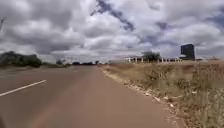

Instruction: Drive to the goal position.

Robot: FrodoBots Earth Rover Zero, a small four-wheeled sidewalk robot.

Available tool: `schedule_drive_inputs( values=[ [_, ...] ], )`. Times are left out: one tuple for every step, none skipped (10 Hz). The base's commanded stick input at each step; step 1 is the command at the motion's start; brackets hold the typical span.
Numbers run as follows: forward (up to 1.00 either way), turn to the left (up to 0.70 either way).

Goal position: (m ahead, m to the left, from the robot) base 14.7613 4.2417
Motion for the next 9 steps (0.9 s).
schedule_drive_inputs(
  values=[
    [0.85,0.00],
    [0.85,0.00],
    [0.85,0.00],
    [0.85,0.00],
    [0.85,0.06],
    [0.85,0.13],
    [0.85,0.19],
    [0.85,0.26],
    [0.85,0.33]
  ],
)
